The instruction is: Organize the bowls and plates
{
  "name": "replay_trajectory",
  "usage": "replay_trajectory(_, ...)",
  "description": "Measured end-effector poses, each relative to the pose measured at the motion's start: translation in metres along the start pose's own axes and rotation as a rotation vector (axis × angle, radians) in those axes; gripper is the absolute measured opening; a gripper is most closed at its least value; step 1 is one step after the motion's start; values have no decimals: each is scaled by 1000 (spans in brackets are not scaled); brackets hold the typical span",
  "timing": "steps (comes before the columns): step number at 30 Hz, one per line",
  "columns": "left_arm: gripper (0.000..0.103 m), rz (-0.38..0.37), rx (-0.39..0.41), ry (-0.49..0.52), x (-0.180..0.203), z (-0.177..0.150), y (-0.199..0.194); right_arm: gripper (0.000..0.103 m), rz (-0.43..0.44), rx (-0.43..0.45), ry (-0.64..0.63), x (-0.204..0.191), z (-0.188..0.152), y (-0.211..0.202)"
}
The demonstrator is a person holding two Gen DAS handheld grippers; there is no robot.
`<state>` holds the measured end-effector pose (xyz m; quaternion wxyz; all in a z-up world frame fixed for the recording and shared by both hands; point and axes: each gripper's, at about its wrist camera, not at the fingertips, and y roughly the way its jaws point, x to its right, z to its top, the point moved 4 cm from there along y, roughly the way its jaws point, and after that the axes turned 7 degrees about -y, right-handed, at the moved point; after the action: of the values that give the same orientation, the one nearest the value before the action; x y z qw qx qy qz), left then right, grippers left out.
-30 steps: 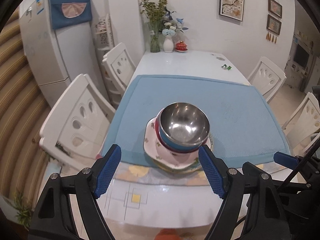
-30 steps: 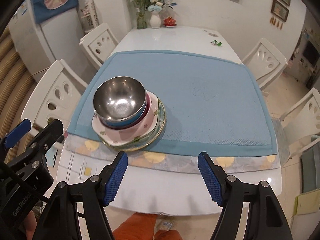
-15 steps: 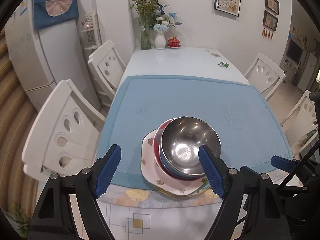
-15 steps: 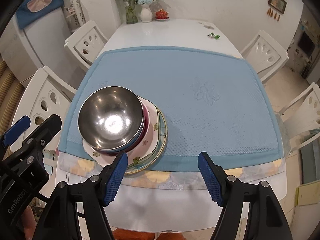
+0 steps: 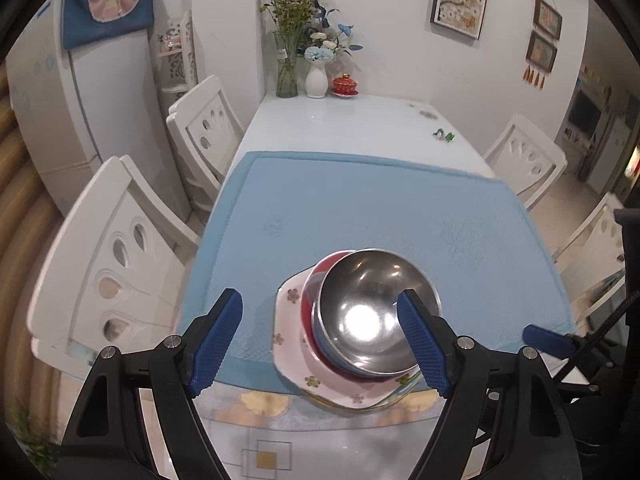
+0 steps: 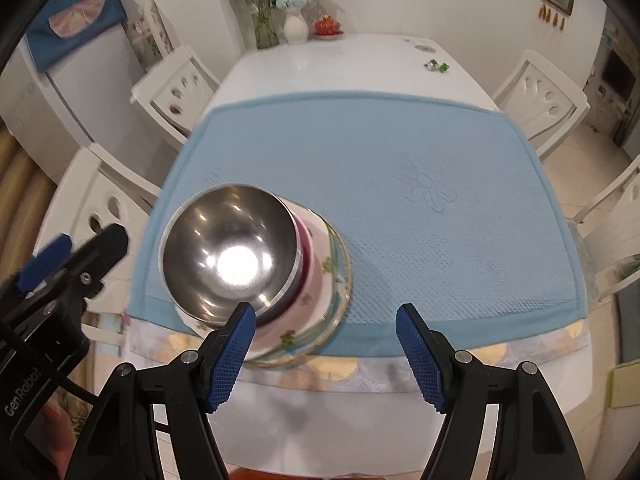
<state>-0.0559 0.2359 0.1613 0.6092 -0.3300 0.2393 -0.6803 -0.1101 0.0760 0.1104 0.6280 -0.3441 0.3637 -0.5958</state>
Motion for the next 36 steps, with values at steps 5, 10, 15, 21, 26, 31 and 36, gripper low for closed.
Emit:
replay_trajectory(5,79,-28,30,-47,-3,7,-6,71,18,78,-17,-3,8,-14)
replay_trajectory(10,79,32,40,0,1,7,-3,71,10,61,-41,-5,9,-9)
replay_trajectory(15,79,66,70,11,1,8,-3,71,28,42,-28,-3,7,-3)
replay_trajectory(21,79,119,171,67,6,8,-10,71,18,39,-38,-3,7,0)
replay_trajectory(26,79,112,140,70,6,12,-6,71,20,33,-33,-1,7,1)
replay_trajectory(31,79,112,114,55,6,10,-2,71,16,30,-33,-1,6,2)
replay_trajectory(36,79,137,100,74,8,8,0,71,41,3,-11,0,2,9)
